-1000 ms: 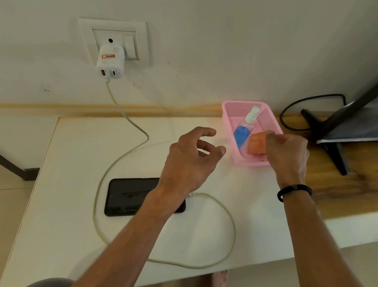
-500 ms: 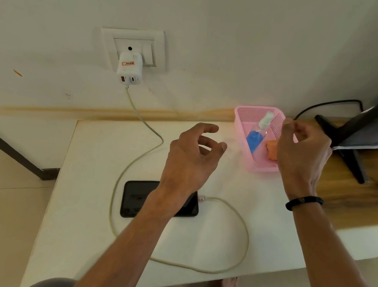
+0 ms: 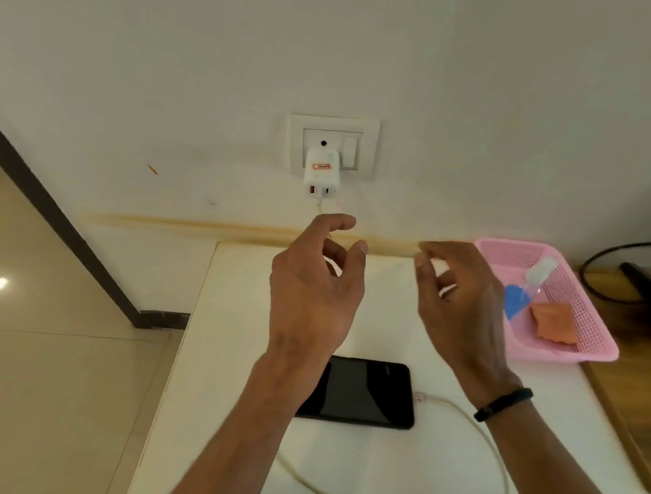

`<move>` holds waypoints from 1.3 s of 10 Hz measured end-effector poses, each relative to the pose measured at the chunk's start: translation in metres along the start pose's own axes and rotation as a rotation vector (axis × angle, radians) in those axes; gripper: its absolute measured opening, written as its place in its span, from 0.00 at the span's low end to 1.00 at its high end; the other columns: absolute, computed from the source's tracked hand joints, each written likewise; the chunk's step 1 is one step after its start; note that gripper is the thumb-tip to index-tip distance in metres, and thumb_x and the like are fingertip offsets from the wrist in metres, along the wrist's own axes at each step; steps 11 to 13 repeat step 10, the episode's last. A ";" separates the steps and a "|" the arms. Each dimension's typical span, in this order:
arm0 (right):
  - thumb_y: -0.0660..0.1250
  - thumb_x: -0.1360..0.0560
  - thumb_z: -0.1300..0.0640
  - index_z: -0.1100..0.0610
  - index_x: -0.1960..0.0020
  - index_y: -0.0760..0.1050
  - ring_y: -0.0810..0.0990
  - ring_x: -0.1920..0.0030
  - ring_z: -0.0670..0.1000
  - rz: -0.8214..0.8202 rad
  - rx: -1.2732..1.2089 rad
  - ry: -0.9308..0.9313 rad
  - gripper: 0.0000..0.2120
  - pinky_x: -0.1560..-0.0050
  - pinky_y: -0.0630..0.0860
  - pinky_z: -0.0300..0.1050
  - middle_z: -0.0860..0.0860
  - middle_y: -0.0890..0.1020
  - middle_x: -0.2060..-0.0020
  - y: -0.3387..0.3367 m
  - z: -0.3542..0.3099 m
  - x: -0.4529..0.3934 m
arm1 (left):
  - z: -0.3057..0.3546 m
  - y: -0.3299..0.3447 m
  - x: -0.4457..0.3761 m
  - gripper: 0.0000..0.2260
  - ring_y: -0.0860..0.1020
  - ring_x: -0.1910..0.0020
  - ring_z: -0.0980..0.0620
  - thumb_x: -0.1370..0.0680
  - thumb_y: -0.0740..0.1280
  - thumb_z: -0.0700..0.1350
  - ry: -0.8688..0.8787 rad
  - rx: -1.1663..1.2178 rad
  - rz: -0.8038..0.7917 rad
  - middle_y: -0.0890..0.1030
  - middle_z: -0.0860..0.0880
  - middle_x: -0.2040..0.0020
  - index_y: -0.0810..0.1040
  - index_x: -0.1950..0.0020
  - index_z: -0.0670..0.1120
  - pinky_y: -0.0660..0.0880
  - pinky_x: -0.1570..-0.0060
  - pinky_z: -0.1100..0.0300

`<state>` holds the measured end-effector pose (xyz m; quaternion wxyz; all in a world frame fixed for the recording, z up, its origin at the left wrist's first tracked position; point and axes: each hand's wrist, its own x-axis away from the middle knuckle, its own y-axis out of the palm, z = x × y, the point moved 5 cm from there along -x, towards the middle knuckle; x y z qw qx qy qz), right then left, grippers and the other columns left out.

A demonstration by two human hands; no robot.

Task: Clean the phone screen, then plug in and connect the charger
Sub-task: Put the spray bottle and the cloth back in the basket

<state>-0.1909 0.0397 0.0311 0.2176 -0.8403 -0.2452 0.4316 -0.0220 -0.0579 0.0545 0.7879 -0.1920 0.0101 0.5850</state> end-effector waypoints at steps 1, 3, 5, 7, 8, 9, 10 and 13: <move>0.64 0.17 0.56 0.54 0.31 0.77 0.81 0.59 0.48 -0.144 0.020 -0.061 0.15 0.60 0.82 0.47 0.50 0.81 0.41 0.036 -0.018 -0.009 | -0.006 -0.009 -0.002 0.11 0.81 0.64 0.60 0.21 0.71 0.51 -0.051 0.005 0.006 0.81 0.56 0.64 0.80 0.39 0.57 0.75 0.65 0.72; 0.59 0.16 0.52 0.46 0.17 0.53 0.81 0.47 0.55 -0.291 0.314 -0.176 0.30 0.61 0.80 0.49 0.55 0.76 0.36 0.092 -0.028 -0.054 | -0.014 -0.029 -0.011 0.12 0.80 0.60 0.63 0.21 0.71 0.54 -0.055 -0.043 0.024 0.81 0.58 0.63 0.78 0.38 0.60 0.73 0.65 0.76; 0.67 0.20 0.51 0.47 0.16 0.45 0.80 0.58 0.56 -0.290 0.522 -0.164 0.42 0.69 0.73 0.47 0.56 0.78 0.48 0.119 -0.031 -0.064 | -0.016 -0.033 -0.016 0.14 0.80 0.64 0.60 0.21 0.71 0.54 -0.067 -0.027 0.041 0.81 0.59 0.62 0.78 0.36 0.59 0.72 0.65 0.73; 0.66 0.20 0.53 0.41 0.17 0.36 0.75 0.69 0.55 -0.325 0.583 -0.119 0.46 0.70 0.73 0.48 0.53 0.75 0.63 0.116 -0.028 -0.066 | -0.015 -0.042 -0.018 0.13 0.80 0.61 0.66 0.21 0.71 0.54 -0.051 -0.058 0.048 0.81 0.59 0.61 0.78 0.36 0.57 0.71 0.68 0.75; 0.62 0.19 0.53 0.37 0.18 0.39 0.82 0.60 0.59 -0.386 0.451 -0.044 0.41 0.58 0.81 0.57 0.54 0.80 0.56 0.106 -0.026 -0.069 | -0.012 -0.044 -0.019 0.13 0.80 0.62 0.66 0.21 0.71 0.54 -0.049 -0.047 0.040 0.82 0.58 0.61 0.79 0.37 0.57 0.72 0.68 0.75; 0.61 0.19 0.52 0.41 0.19 0.53 0.83 0.47 0.59 -0.335 0.303 0.062 0.32 0.47 0.80 0.61 0.51 0.83 0.47 0.081 -0.023 -0.063 | -0.013 -0.040 -0.019 0.13 0.80 0.62 0.66 0.22 0.72 0.53 -0.056 -0.064 0.009 0.81 0.58 0.61 0.80 0.37 0.55 0.71 0.68 0.79; 0.64 0.20 0.49 0.46 0.25 0.66 0.83 0.47 0.54 -0.338 0.171 0.131 0.24 0.45 0.81 0.59 0.46 0.84 0.47 0.059 -0.017 -0.041 | -0.009 -0.038 -0.016 0.13 0.80 0.65 0.63 0.22 0.72 0.54 -0.080 -0.106 -0.034 0.81 0.59 0.61 0.80 0.38 0.56 0.72 0.70 0.75; 0.64 0.20 0.49 0.46 0.25 0.66 0.83 0.47 0.54 -0.338 0.171 0.131 0.24 0.45 0.81 0.59 0.46 0.84 0.47 0.059 -0.017 -0.041 | -0.009 -0.038 -0.016 0.13 0.80 0.65 0.63 0.22 0.72 0.54 -0.080 -0.106 -0.034 0.81 0.59 0.61 0.80 0.38 0.56 0.72 0.70 0.75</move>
